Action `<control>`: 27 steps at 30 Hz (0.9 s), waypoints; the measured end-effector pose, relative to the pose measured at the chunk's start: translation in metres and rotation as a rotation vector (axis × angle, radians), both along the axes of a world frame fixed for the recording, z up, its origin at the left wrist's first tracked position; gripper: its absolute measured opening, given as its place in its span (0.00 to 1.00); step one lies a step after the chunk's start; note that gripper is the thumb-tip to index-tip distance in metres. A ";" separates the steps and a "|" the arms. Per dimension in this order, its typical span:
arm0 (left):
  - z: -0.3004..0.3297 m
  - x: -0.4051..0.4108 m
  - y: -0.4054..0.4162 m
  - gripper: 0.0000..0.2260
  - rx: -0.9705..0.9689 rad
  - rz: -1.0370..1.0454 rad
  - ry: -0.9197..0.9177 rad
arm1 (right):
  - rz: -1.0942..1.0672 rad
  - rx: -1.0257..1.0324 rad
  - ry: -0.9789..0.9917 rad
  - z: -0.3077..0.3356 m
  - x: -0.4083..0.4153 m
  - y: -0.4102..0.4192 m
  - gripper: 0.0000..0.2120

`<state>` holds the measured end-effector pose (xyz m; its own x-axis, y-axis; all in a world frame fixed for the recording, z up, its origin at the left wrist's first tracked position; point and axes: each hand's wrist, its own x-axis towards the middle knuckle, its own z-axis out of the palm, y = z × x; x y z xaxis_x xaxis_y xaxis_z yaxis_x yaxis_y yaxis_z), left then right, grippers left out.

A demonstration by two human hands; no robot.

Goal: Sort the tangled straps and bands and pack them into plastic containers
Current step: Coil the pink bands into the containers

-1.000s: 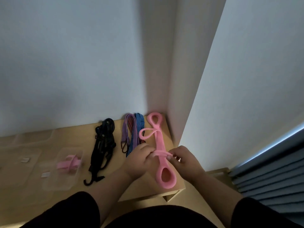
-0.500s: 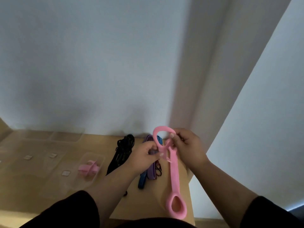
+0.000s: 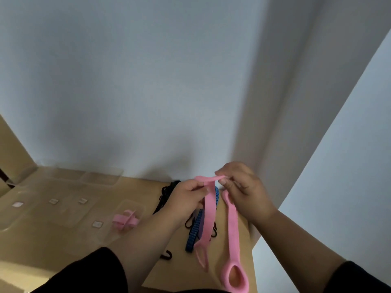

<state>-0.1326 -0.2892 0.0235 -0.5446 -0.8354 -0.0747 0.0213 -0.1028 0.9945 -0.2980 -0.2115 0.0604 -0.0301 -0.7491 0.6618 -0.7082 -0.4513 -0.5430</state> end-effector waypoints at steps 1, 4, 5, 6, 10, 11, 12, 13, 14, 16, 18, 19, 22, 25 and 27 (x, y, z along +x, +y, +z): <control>0.002 0.002 -0.003 0.06 0.070 0.011 0.044 | 0.038 0.008 0.031 -0.004 -0.001 0.001 0.09; 0.006 0.010 -0.013 0.12 0.238 0.005 0.117 | 0.067 0.029 0.155 -0.021 -0.003 0.004 0.10; 0.007 0.013 -0.015 0.14 0.299 -0.004 0.154 | 0.059 0.028 0.200 -0.027 -0.003 0.005 0.10; 0.007 0.016 -0.017 0.17 0.361 -0.003 0.182 | 0.051 0.022 0.241 -0.032 -0.003 0.005 0.10; 0.006 0.022 -0.016 0.17 0.318 0.018 0.184 | 0.054 0.013 0.393 -0.048 -0.002 0.004 0.12; 0.006 0.022 -0.014 0.14 0.254 0.041 0.168 | 0.057 0.020 0.423 -0.050 0.000 0.003 0.13; 0.008 0.023 -0.013 0.10 0.195 0.070 0.144 | 0.057 0.027 0.442 -0.053 0.002 0.003 0.15; 0.010 0.023 -0.012 0.07 0.142 0.093 0.115 | 0.051 0.038 0.454 -0.054 0.003 0.004 0.16; 0.011 0.023 -0.012 0.06 0.101 0.104 0.094 | 0.046 0.040 0.464 -0.054 0.005 0.005 0.17; 0.012 0.024 -0.013 0.07 0.037 0.107 0.081 | 0.054 0.046 0.442 -0.052 0.008 0.008 0.21; 0.014 0.025 -0.013 0.09 -0.022 0.112 0.070 | 0.070 0.094 0.321 -0.044 0.012 0.012 0.25; 0.014 0.026 -0.013 0.10 -0.050 0.103 0.065 | 0.059 0.126 0.231 -0.039 0.014 0.014 0.24; 0.017 0.029 -0.010 0.13 -0.128 0.058 0.047 | -0.099 0.248 -0.136 -0.022 0.025 0.010 0.13; 0.018 0.028 -0.007 0.14 -0.183 -0.007 0.058 | -0.142 0.387 -0.222 -0.004 0.033 0.001 0.08; 0.019 0.029 -0.006 0.14 -0.172 0.004 0.086 | -0.084 0.414 -0.238 0.004 0.038 -0.001 0.05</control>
<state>-0.1033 -0.2953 0.0424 -0.5396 -0.8339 0.1158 0.1071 0.0685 0.9919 -0.2601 -0.2125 0.0646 -0.2160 -0.9367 0.2756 -0.5669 -0.1095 -0.8165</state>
